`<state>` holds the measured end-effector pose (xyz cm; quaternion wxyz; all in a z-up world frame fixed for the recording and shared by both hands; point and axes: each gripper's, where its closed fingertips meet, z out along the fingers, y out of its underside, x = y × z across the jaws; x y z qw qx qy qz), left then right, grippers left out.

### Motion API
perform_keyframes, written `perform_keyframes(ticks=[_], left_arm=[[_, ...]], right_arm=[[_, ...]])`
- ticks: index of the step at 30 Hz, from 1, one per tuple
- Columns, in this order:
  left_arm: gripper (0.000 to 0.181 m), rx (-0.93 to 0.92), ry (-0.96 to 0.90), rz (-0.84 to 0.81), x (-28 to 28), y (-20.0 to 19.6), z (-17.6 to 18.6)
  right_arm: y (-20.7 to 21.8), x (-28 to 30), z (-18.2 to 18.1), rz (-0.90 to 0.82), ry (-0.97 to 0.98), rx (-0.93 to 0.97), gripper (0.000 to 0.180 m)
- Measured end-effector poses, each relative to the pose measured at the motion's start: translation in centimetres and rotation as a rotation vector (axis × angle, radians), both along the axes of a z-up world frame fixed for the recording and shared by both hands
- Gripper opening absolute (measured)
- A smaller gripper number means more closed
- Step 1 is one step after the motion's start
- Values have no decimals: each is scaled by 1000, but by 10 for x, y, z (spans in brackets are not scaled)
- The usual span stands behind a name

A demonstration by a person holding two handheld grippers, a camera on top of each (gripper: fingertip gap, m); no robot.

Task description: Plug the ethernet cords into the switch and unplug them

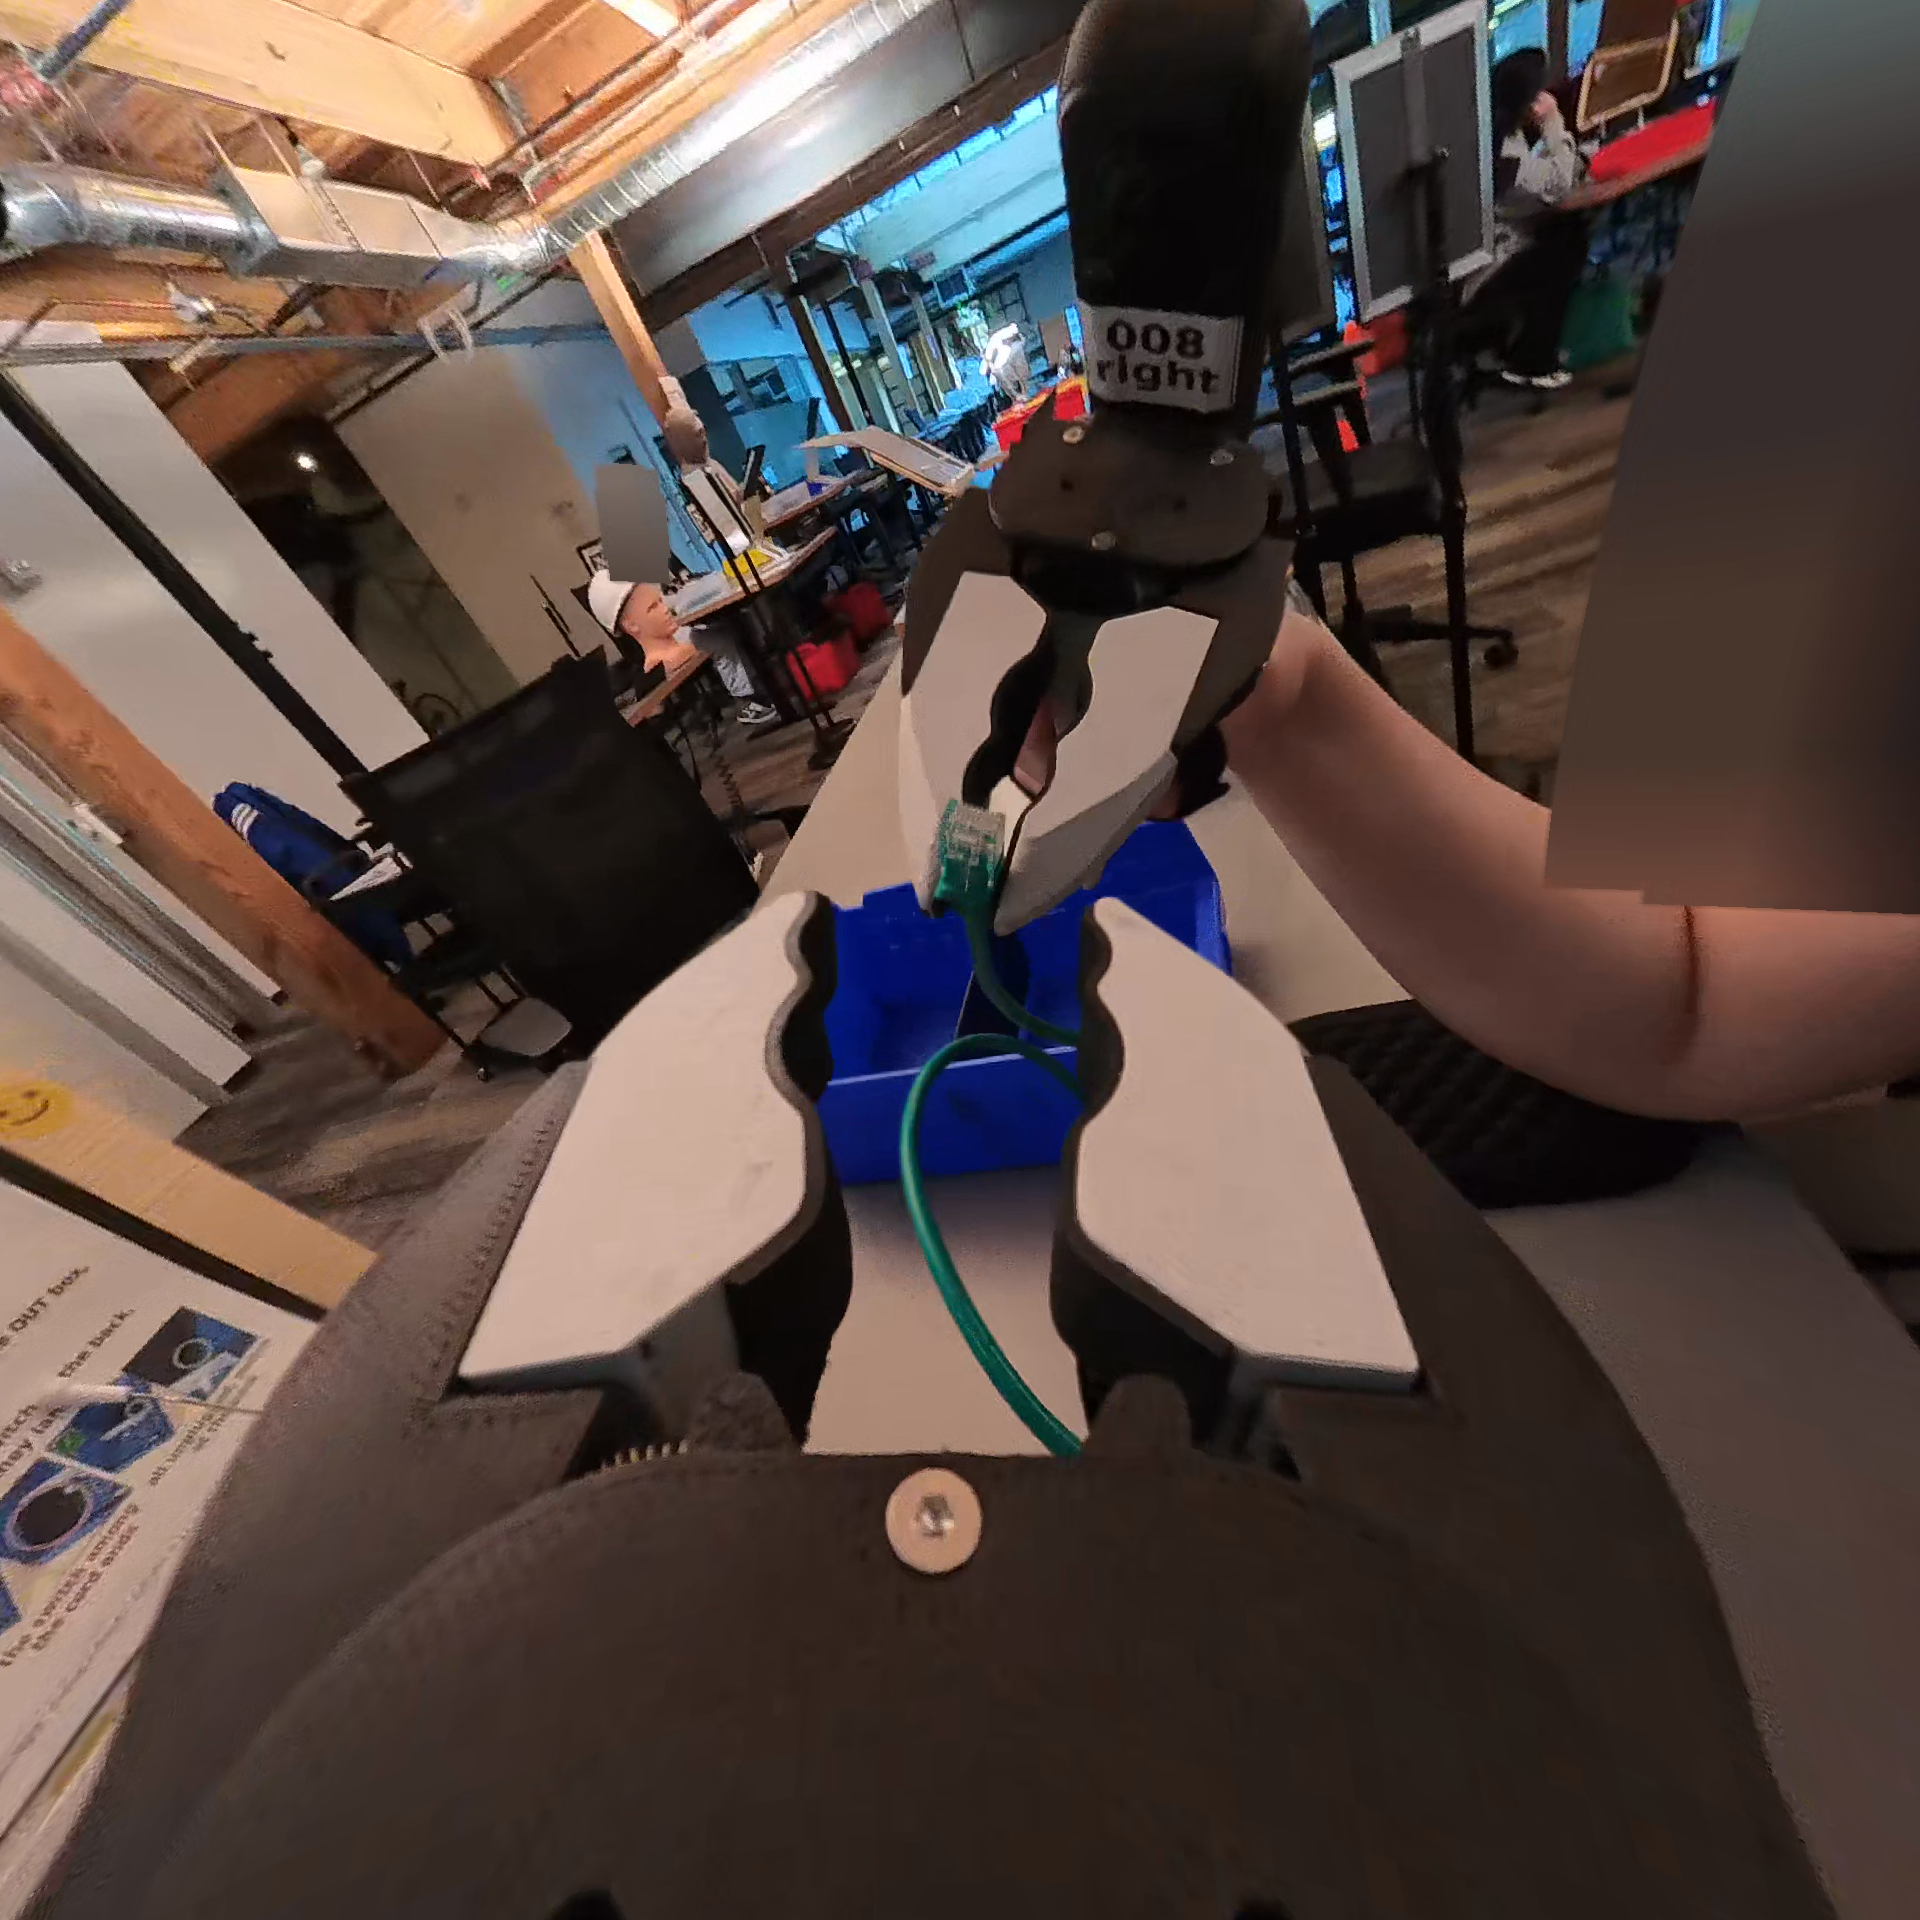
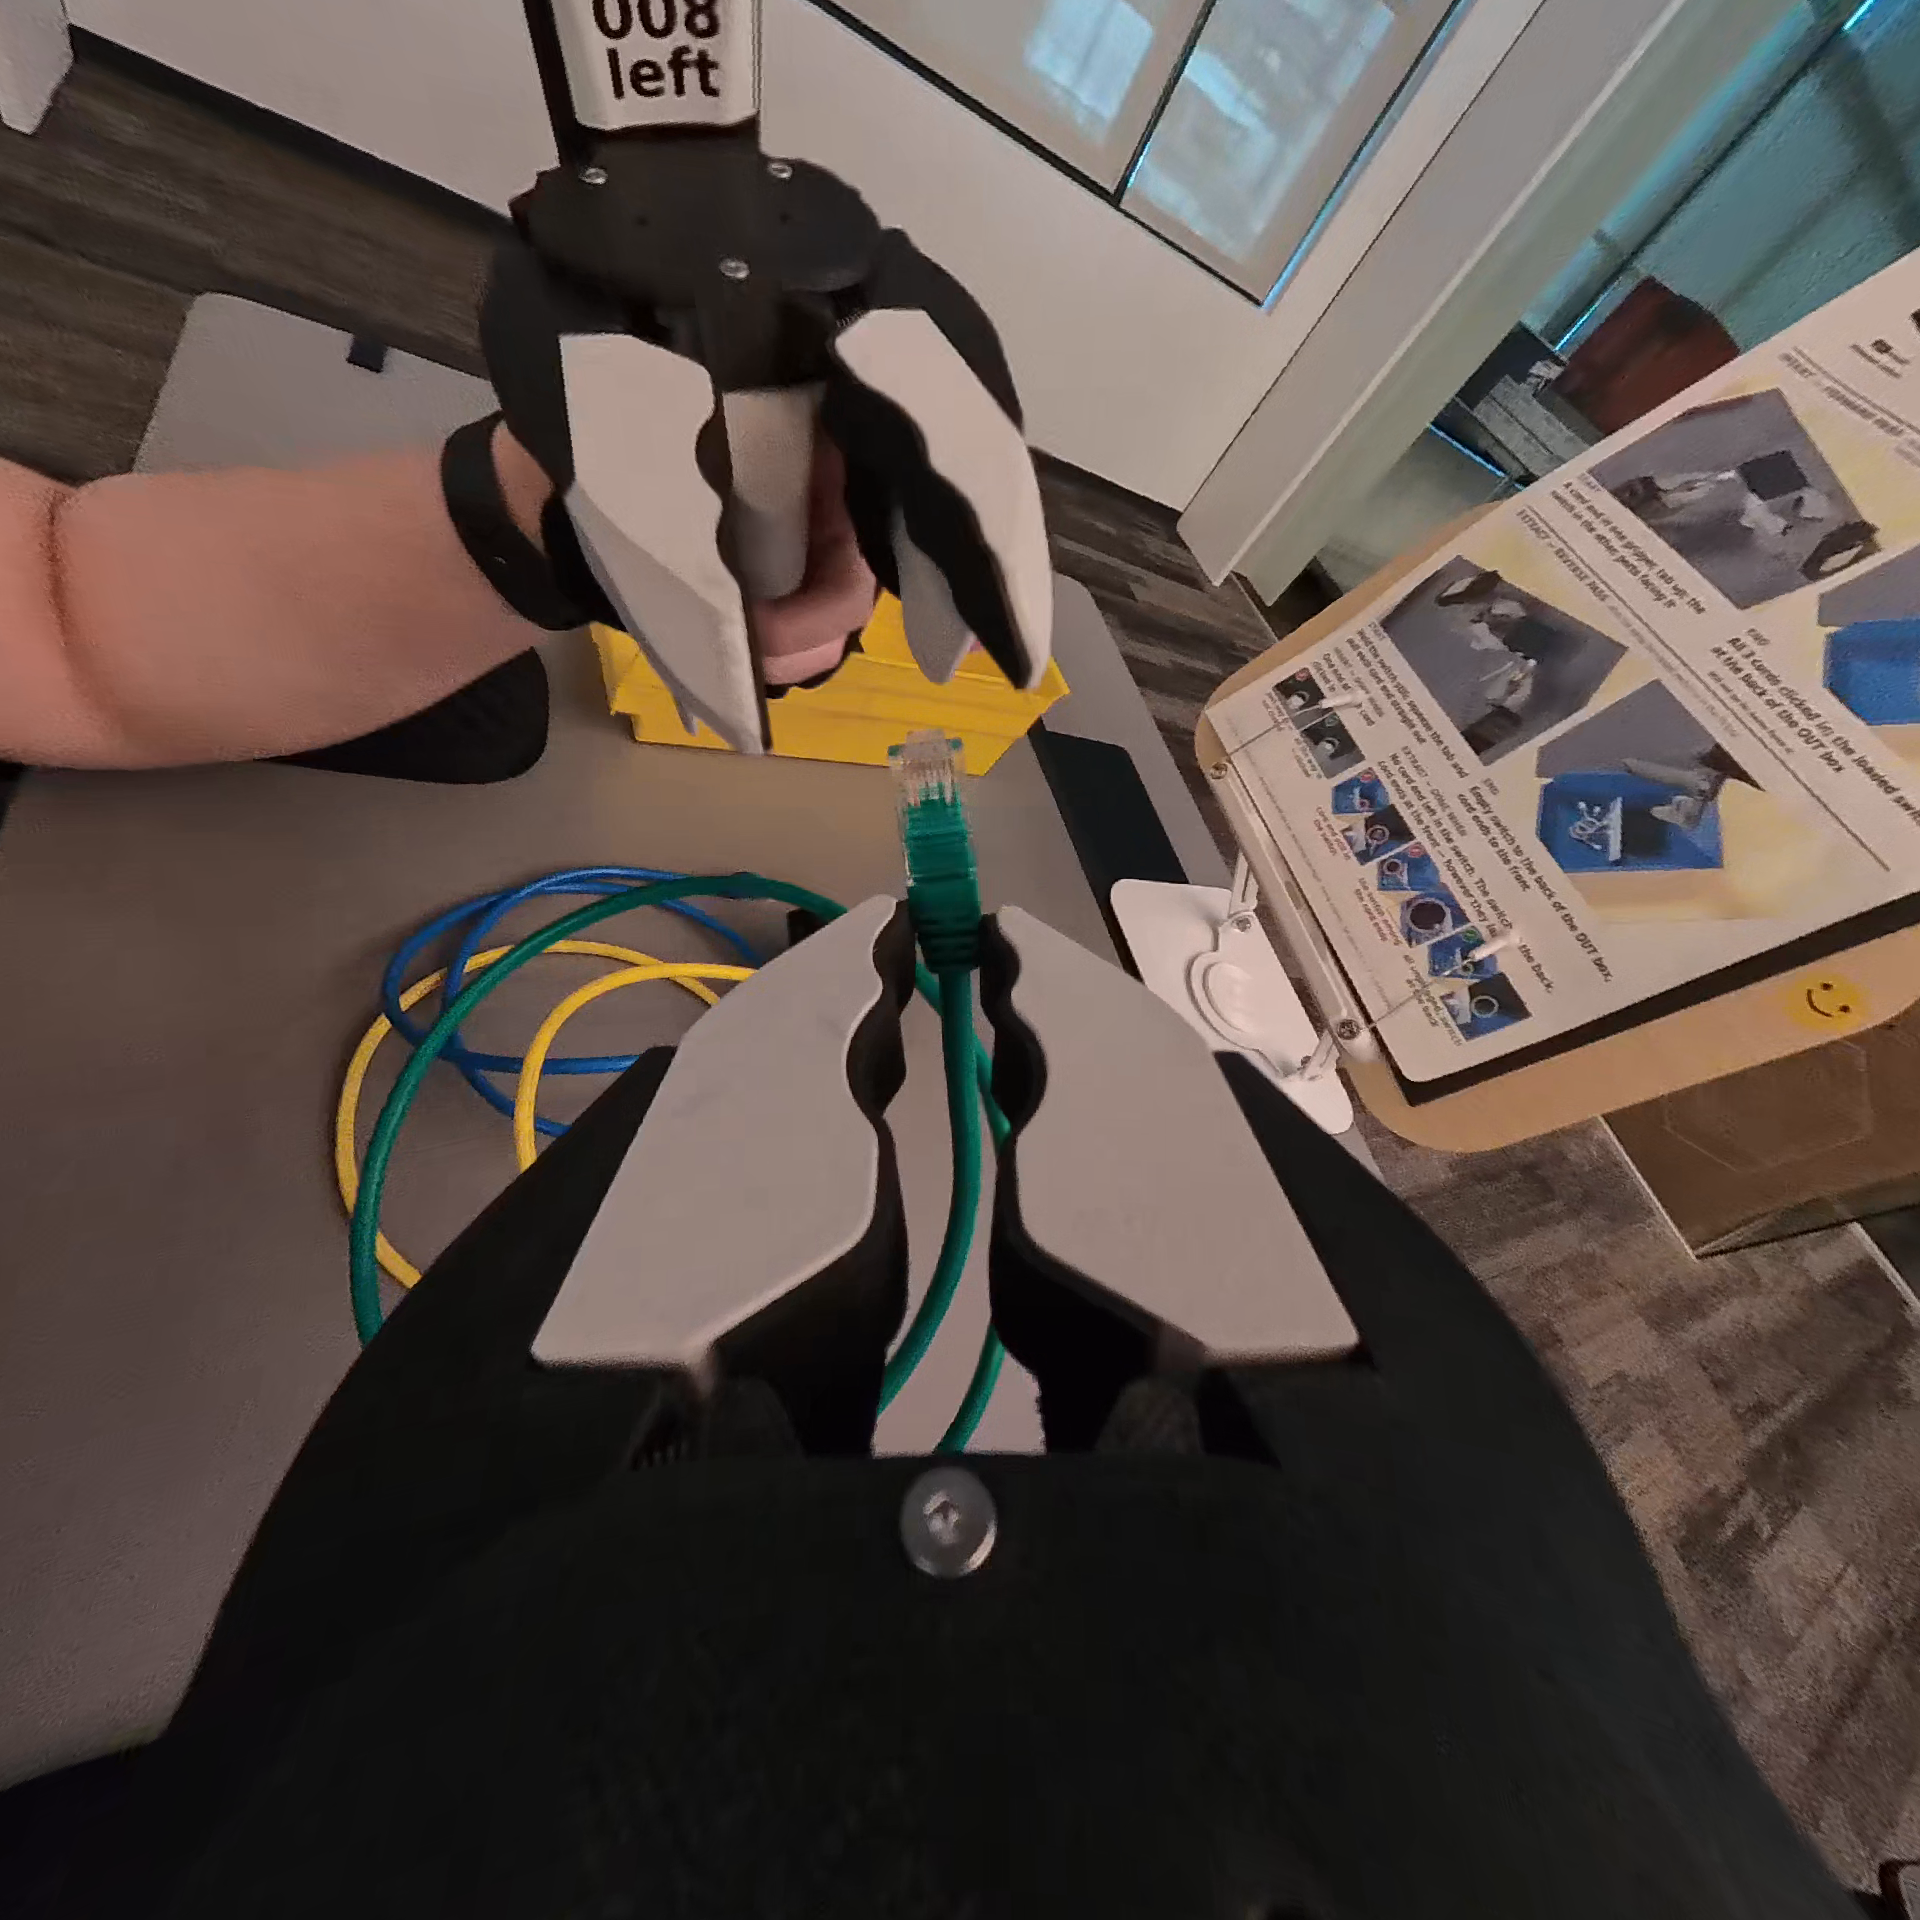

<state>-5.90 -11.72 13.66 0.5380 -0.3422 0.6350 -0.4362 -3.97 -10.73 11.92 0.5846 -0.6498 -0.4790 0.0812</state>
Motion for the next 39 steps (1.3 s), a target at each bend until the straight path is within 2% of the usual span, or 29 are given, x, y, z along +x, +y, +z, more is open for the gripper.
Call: perform_keyframes(ticks=[5, 7, 12, 15, 16, 20, 25, 28, 30, 35, 36, 37, 39], left_arm=[[34, 4, 28, 79, 20, 11, -18], [12, -10, 20, 51, 22, 7, -26], [12, -93, 31, 18, 24, 12, -33], [28, -72, 18, 32, 23, 11, -33], [13, -60, 26, 20, 21, 9, -34], [12, -47, 97, 56, 11, 17, -35], [13, -168, 26, 203, 2, 43, -13], [13, -391, 2, 258, -3, 61, -5], [12, -541, -10, 238, -8, 67, -1], [14, -692, -26, 156, -11, 69, 1], [12, -699, -27, 143, -11, 68, 2], [12, -703, -20, 141, -10, 68, 1], [13, -671, -10, 125, -10, 66, 0]], right_arm=[[5, -3, -13, 0, -65, -22, 13], [11, -2, -19, -25, -92, -28, 13], [16, -1, -28, -21, -73, -87, 13], [19, -3, -39, -25, -128, -116, 13], [19, -6, -40, -14, -131, -113, 13], [23, -15, -38, -5, -114, -97, 13], [38, -20, -16, -71, -52, 84, 22], [53, -8, -6, -208, -147, 278, 29], [54, -11, -6, -211, -213, 385, 34], [66, -19, -7, -257, -250, 473, 30], [71, -16, -9, -293, -287, 500, 26], [73, -14, -8, -316, -320, 546, 9], [74, -13, -10, -315, -335, 567, 7]])
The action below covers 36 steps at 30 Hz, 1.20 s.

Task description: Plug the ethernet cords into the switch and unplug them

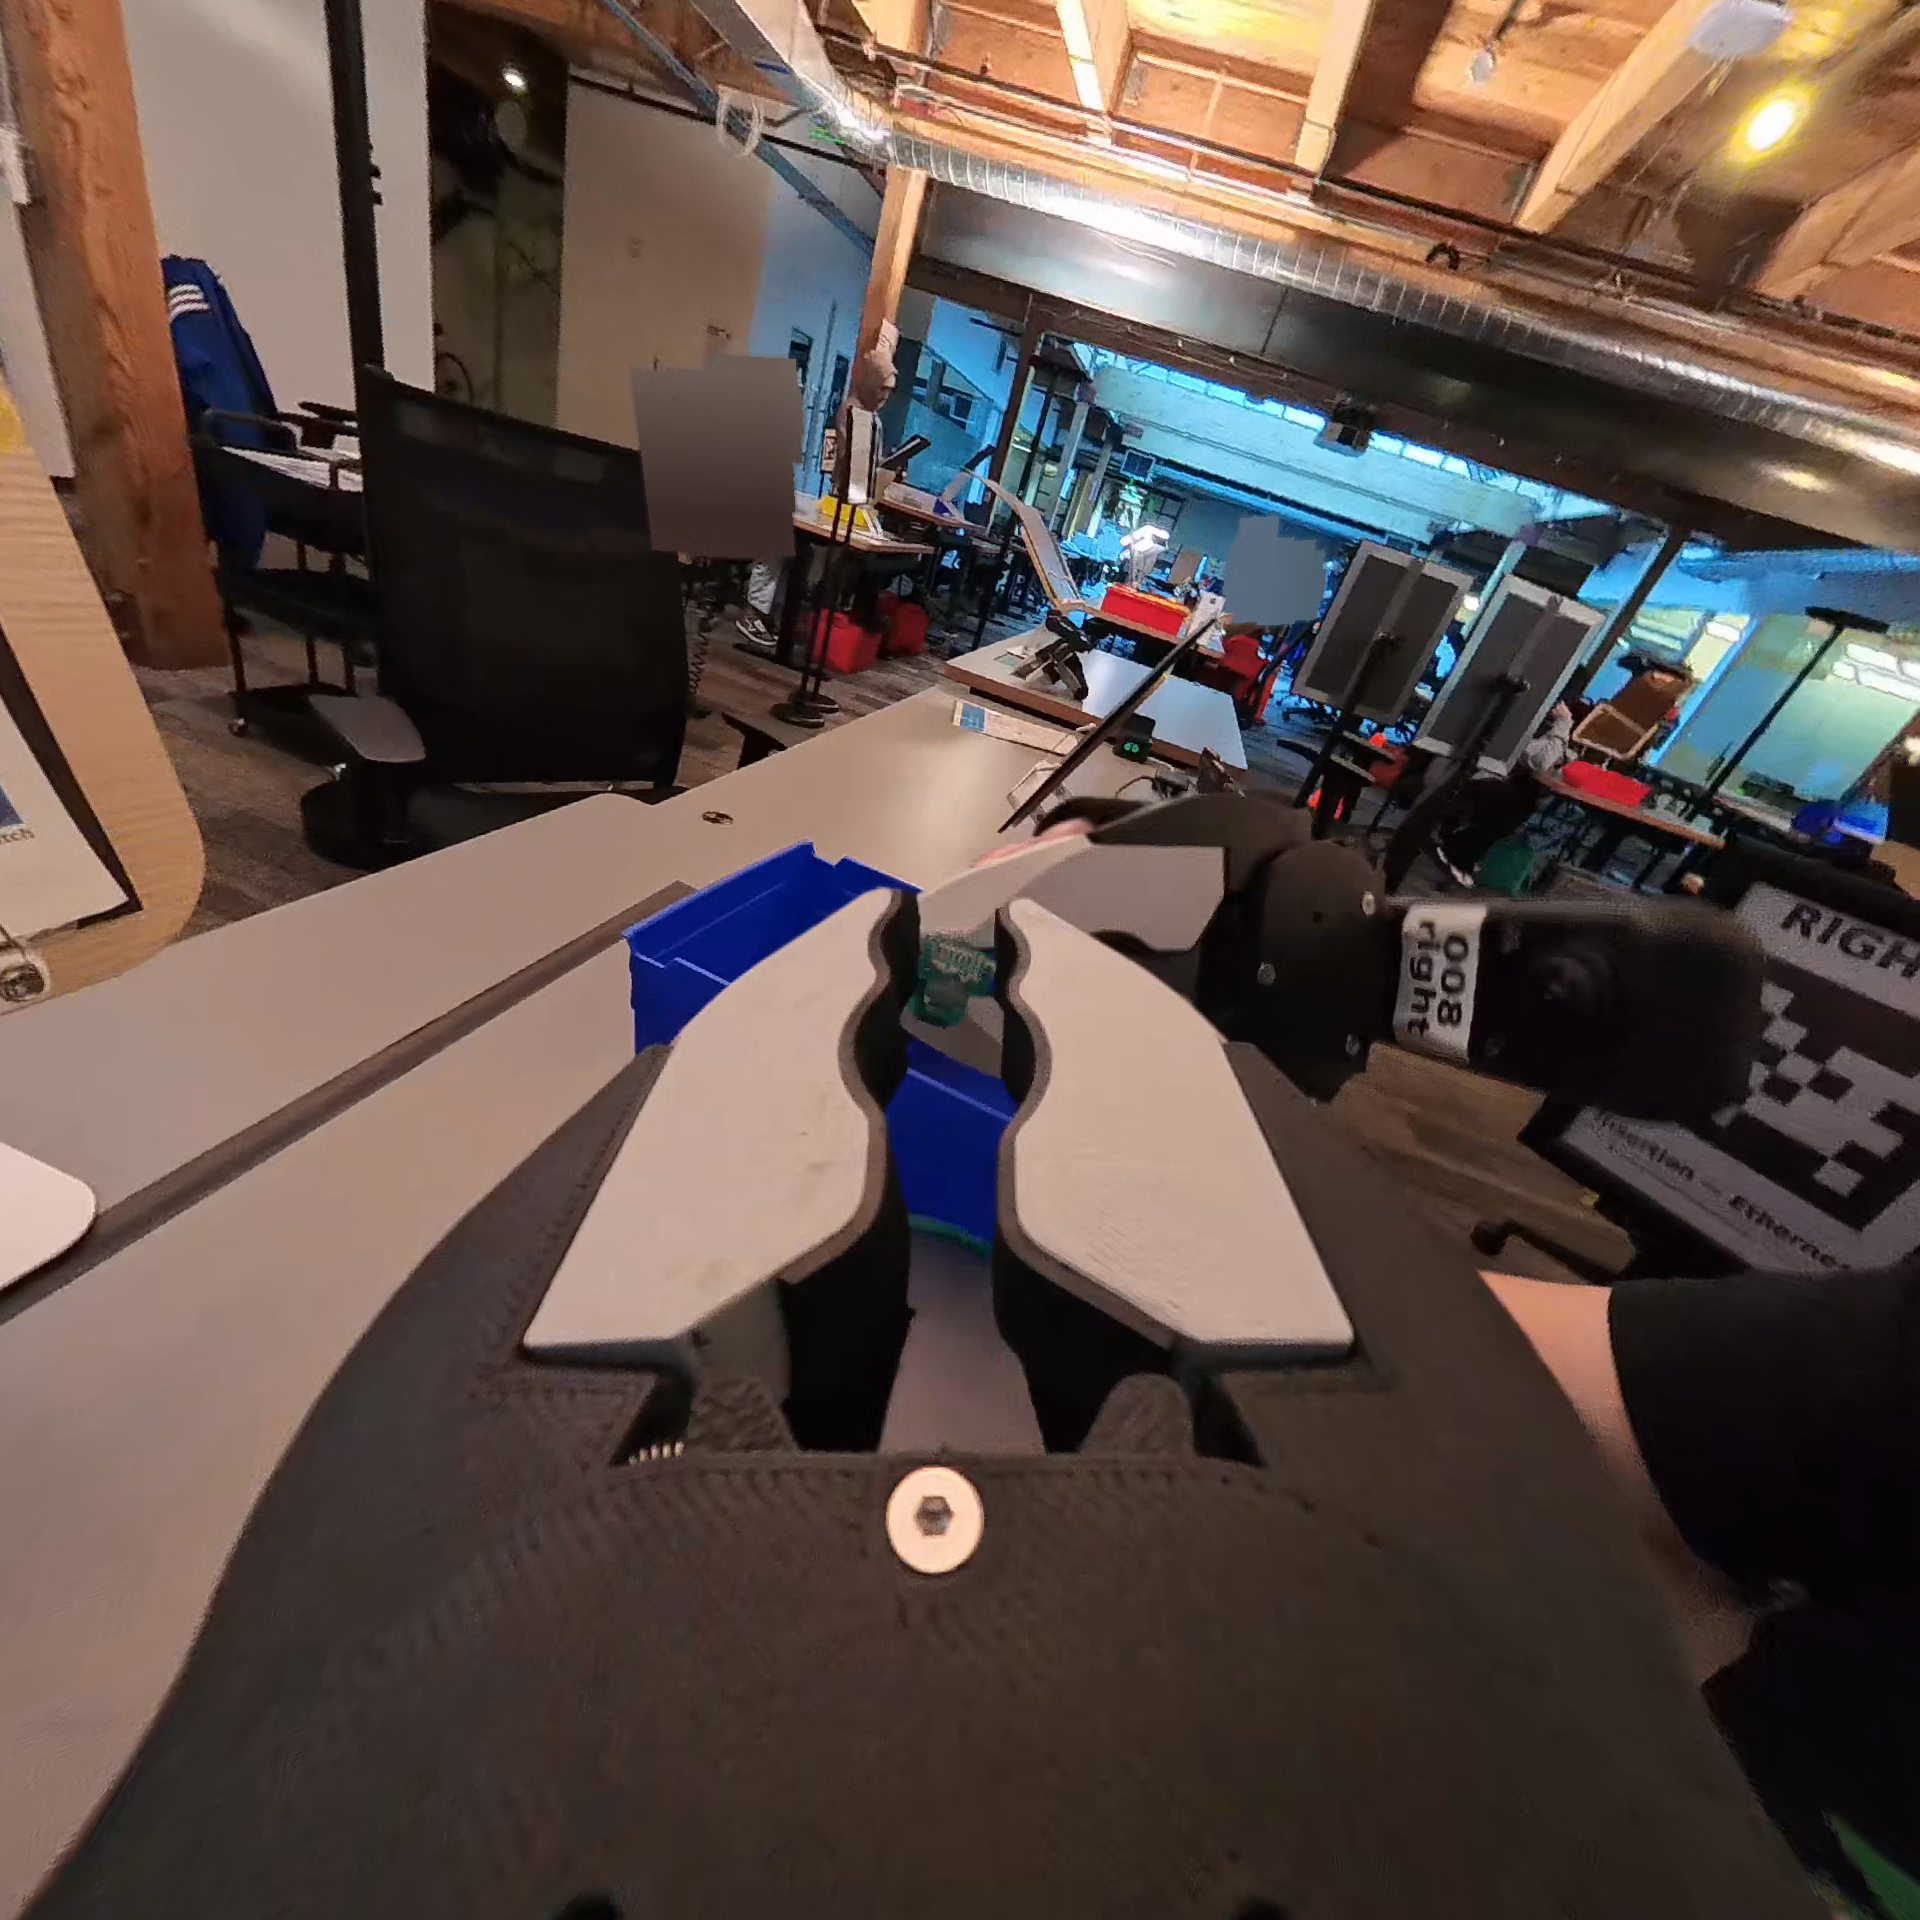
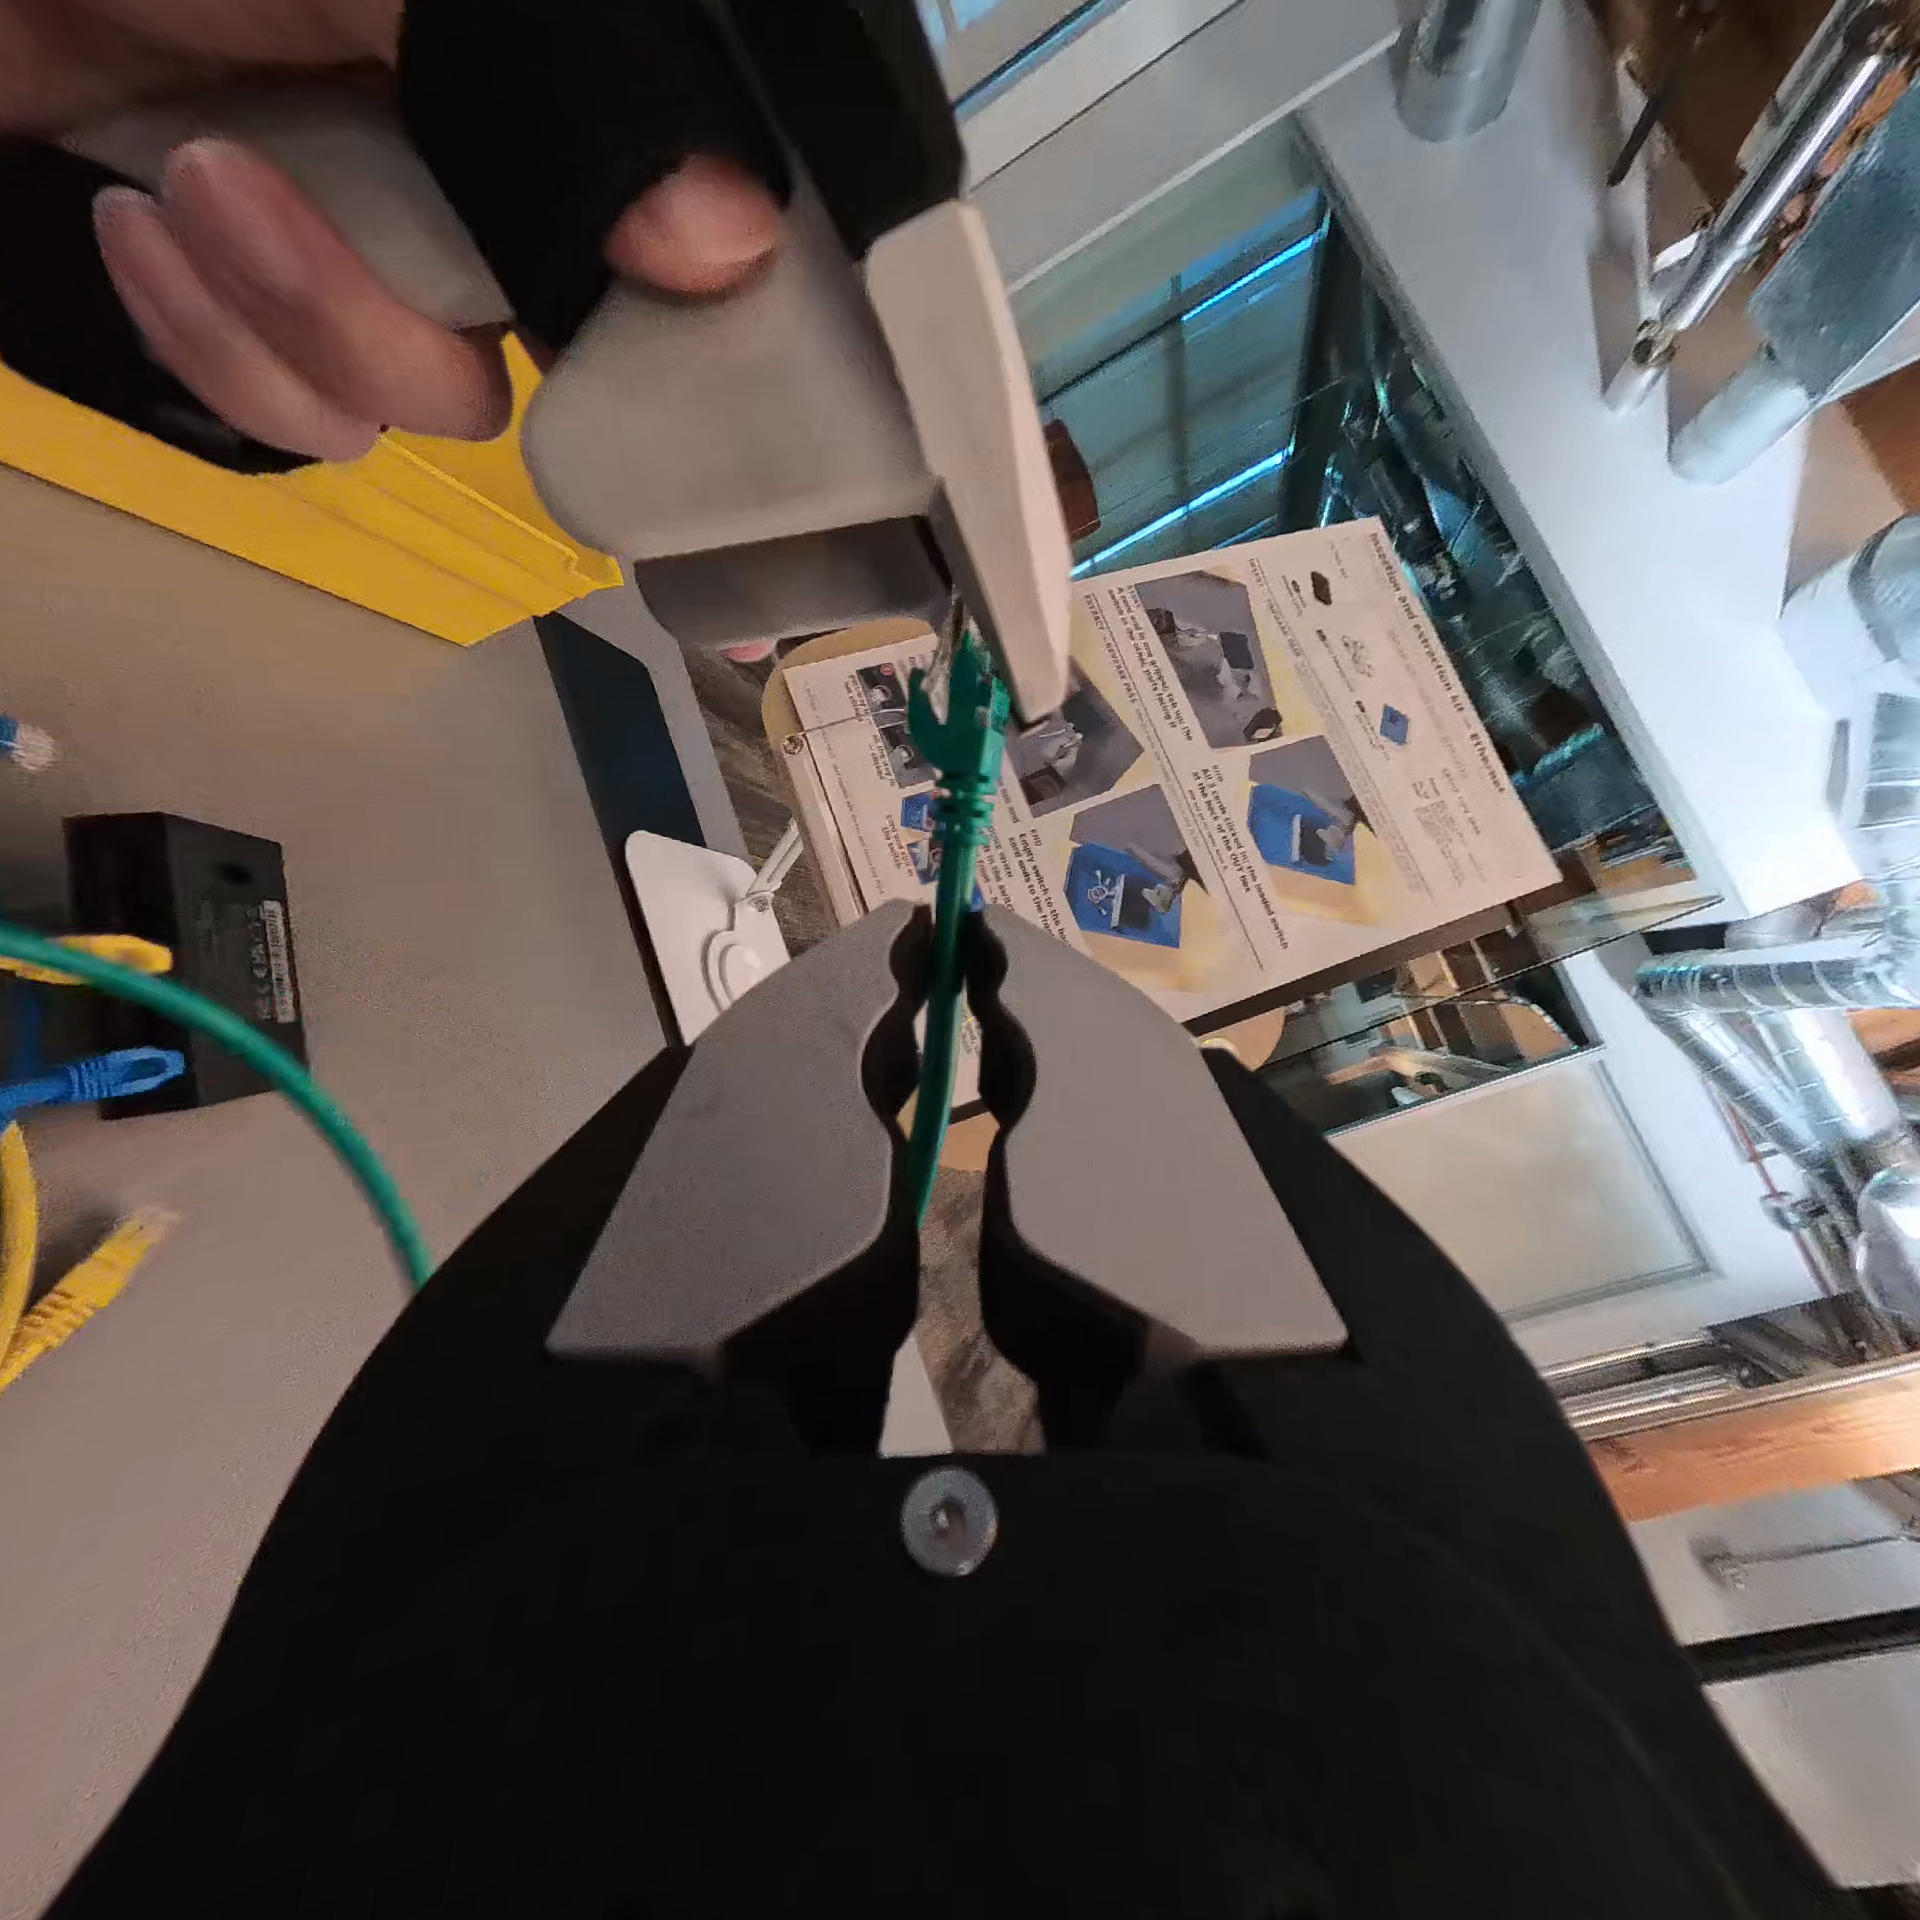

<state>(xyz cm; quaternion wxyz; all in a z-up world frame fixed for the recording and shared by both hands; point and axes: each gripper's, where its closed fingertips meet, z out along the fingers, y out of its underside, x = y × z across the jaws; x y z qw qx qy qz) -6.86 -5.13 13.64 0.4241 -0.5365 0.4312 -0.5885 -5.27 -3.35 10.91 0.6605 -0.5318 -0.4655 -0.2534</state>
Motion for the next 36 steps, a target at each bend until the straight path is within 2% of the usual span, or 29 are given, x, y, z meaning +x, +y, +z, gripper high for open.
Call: perform_keyframes(ticks=[2, 3, 5, 8, 12, 15, 20, 24, 26, 28, 31, 33, 36], left_arm=[[14, 78, -4, -43, -1, -7, 0], [21, 116, -7, -52, -3, -10, 1], [51, 190, -10, -45, -7, -12, 2], [55, 265, -25, -93, -8, -22, 1], [57, 214, -129, -253, -2, -51, 10], [58, 253, -111, -265, 5, -59, 5], [53, 334, -107, -305, 7, -71, -2], [36, 439, -124, -421, 2, -91, -13], [19, 479, -128, -500, -4, -104, -19], [17, 497, -107, -514, -3, -107, -21], [16, 423, -68, -483, 0, -101, -13], [16, 381, -87, -452, 0, -99, -4], [16, 305, -159, -443, -9, -104, 20]], right_arm=[[-4, 0, -1, 49, 74, -94, 7], [-9, 0, 1, 88, 139, -160, 7], [-23, 1, 7, 193, 280, -289, 7], [-44, 1, 12, 347, 463, -502, 6], [-61, -14, 6, 537, 604, -762, 6], [-60, -22, -2, 580, 644, -867, 6], [-73, -34, -22, 651, 555, -1009, 6], [-96, -44, -30, 761, 476, -1105, 7], [-105, -47, -35, 797, 445, -1155, 6], [-109, -49, -38, 817, 428, -1187, 7], [-105, -47, -30, 853, 472, -1159, 7], [-100, -41, -22, 880, 497, -1071, 8], [-96, -25, -2, 910, 497, -810, 27]])
